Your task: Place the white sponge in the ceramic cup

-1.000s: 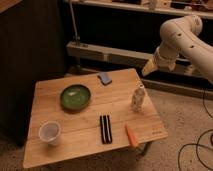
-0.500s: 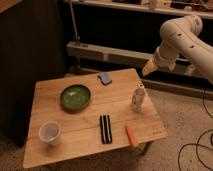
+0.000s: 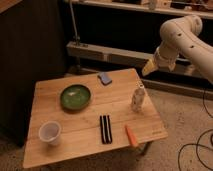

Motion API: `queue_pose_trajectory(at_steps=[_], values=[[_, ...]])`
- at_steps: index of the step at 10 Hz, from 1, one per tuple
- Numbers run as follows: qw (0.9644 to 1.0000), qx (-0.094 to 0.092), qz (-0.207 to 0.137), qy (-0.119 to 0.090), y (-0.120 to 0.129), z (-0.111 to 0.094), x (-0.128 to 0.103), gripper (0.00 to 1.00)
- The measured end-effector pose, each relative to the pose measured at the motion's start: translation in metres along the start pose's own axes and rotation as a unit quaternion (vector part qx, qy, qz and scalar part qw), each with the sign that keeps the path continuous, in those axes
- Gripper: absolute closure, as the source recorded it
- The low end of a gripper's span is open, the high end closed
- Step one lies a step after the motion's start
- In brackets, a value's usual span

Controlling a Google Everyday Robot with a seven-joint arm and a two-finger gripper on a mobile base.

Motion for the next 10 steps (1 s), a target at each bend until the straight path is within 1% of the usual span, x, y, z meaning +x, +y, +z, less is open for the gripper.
queue_pose_trajectory(at_steps=[3,4,5,6,7,8,9,10], values=[[1.0000,0.001,0.000,0.001,0.000,0.000,0.000,0.20],[0.9999,0.004,-0.006,0.008,-0.001,-0.001,0.003,0.20],[0.9993,0.020,-0.018,0.026,-0.004,-0.002,0.007,0.20],[0.9987,0.029,-0.022,0.036,-0.006,-0.002,0.009,0.20],[0.9891,0.084,-0.052,0.109,-0.025,-0.003,0.026,0.20],[0.9820,0.109,-0.069,0.138,-0.042,-0.003,0.037,0.20],[0.9719,0.133,-0.092,0.171,-0.063,0.000,0.051,0.20],[0.9609,0.147,-0.123,0.200,-0.088,0.005,0.063,0.20]])
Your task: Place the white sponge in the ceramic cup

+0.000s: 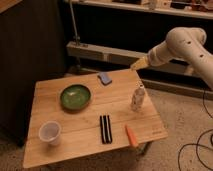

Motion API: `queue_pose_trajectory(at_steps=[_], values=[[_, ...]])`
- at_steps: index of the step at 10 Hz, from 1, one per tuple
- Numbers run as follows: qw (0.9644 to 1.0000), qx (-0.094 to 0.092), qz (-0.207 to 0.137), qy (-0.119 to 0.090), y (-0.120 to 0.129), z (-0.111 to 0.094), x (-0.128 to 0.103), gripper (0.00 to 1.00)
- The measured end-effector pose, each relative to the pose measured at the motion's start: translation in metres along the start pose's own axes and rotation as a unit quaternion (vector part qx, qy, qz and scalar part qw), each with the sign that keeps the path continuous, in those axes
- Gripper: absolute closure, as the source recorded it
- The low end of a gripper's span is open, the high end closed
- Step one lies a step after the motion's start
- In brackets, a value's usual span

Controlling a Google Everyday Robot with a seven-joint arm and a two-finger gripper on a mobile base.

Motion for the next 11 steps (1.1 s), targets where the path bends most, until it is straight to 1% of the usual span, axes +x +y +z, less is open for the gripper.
queue_pose_trajectory(at_steps=[1,6,7,8,9,11], values=[[0.9999,0.006,-0.009,0.007,-0.007,0.005,0.005,0.20],[0.9999,0.003,-0.010,0.008,-0.005,0.005,0.004,0.20],[0.9998,-0.001,-0.010,0.015,-0.004,0.008,0.007,0.20],[0.9997,-0.003,-0.012,0.021,-0.002,0.014,0.013,0.20],[0.9994,-0.006,-0.016,0.029,-0.001,0.031,0.027,0.20],[0.9991,-0.007,-0.024,0.034,-0.005,0.063,0.053,0.20]])
